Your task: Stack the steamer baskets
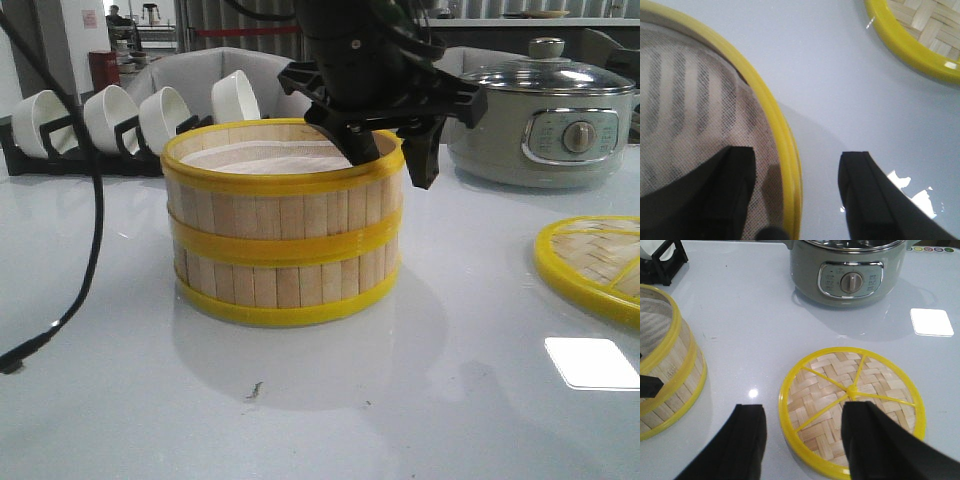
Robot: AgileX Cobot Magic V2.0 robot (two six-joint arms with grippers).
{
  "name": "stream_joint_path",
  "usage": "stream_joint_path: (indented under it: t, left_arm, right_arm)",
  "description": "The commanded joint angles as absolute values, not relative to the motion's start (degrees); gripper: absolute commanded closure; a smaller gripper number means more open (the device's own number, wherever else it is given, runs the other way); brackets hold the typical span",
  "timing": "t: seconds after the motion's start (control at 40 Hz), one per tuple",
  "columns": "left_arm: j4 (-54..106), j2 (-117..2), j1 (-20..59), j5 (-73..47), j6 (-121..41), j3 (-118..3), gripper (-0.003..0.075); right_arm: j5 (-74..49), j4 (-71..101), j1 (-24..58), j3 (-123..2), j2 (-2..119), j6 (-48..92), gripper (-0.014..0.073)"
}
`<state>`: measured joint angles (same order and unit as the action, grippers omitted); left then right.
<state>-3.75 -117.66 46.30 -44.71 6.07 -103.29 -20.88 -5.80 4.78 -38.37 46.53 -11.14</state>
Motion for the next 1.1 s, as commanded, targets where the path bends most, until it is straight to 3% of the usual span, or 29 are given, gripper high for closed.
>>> stream_joint_path:
  t: [0.0, 0.125, 0.2, 0.35, 0.425, 0.874, 1.074]
  left_arm:
    - [-7.2, -112.2, 46.7, -42.3, 8.6, -106.0, 0.0276]
    - [-14.3, -110.6, 46.7, -43.5, 12.2, -107.8, 0.0291]
    - [-18.2, -109.8, 46.5, -45.2, 13.3, -109.7, 0.0348]
    - [-21.1, -105.7, 43.8, -44.3, 13.3, -111.7, 0.0644]
    - [-21.1, -102.9, 40.9, -43.2, 13.5, -111.7, 0.0619]
    - [-16.4, -91.7, 16.1, -45.0, 13.5, -111.5, 0.0635]
    - [-15.0, -89.7, 9.6, -45.1, 13.5, -111.5, 0.0635]
  right_arm:
    - [-16.8, -6.8, 4.6, -40.7, 46.2, -10.4, 0.0146]
    - [-16.8, -6.8, 4.6, -40.7, 46.2, -10.4, 0.0146]
    - [-16.8, -6.8, 4.6, -40.7, 46.2, -10.4, 0.0146]
    - [-16.8, -6.8, 4.6, -40.7, 46.2, -10.4, 0.0146]
    - [-16.7, -6.8, 4.6, -40.7, 46.2, -10.4, 0.0146]
    - [-16.1, -6.8, 4.6, -40.7, 48.5, -10.4, 0.0146]
    - [-14.8, -6.8, 4.6, -40.7, 48.7, -10.4, 0.0146]
